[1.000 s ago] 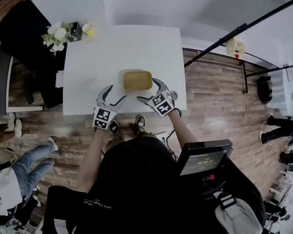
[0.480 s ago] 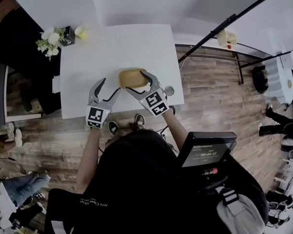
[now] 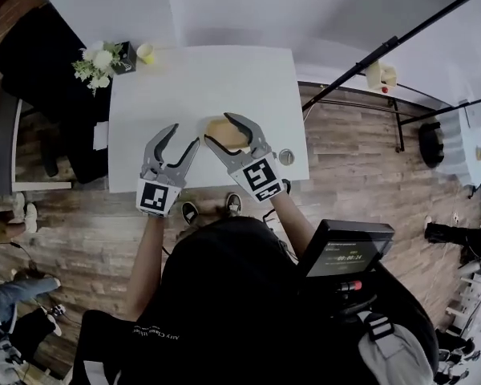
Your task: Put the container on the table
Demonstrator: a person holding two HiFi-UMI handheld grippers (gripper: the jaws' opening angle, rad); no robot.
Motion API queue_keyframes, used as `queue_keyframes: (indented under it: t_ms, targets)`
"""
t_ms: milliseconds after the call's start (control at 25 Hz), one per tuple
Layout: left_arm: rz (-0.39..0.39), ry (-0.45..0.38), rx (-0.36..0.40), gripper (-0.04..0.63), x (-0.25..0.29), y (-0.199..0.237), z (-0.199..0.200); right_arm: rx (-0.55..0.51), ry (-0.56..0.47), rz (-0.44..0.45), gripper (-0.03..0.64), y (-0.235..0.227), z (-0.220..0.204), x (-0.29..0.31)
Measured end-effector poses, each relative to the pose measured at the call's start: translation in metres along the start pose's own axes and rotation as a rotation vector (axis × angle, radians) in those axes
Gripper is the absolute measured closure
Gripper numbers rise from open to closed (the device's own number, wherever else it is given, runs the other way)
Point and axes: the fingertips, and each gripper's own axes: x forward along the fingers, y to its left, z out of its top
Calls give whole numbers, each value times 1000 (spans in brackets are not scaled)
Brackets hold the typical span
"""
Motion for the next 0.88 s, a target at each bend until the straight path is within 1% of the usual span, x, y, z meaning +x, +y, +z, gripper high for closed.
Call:
queue_keyframes:
  t_ms: [160,240,320,400,440,560,600,680,760,880]
  targets:
    - [-13,-43,18,391,-1,-1,26,-15,-55,-15,379,2,29,-7]
    - [-1,-69,15,403,-6,5,39,-22,-78,-13,389,7,44,-5]
    - [14,-89,19,414,-11,10,54,-33,-104,-15,412,10,59,-5]
    - [20,-106,37,423,-15,13,70,-45,-135,-23,428,11,75,-8]
    - [19,-119,63,426,-17,15,80,-51,-152,-27,438,12,83,-9]
    - [-5,-190,218,434,-20,18,119,-75,-207,-43,462,12,111,-15]
    - [-8,-205,245,436,-21,20,129,-86,-227,-51,476,12,120,-17]
    - [-6,-219,272,441,-23,23,147,-108,-276,-60,492,14,140,-21]
    - [5,-244,280,458,-28,25,166,-123,-325,-61,512,18,158,-27]
    - [30,-327,266,504,-35,25,193,-153,-372,-64,539,22,176,-37]
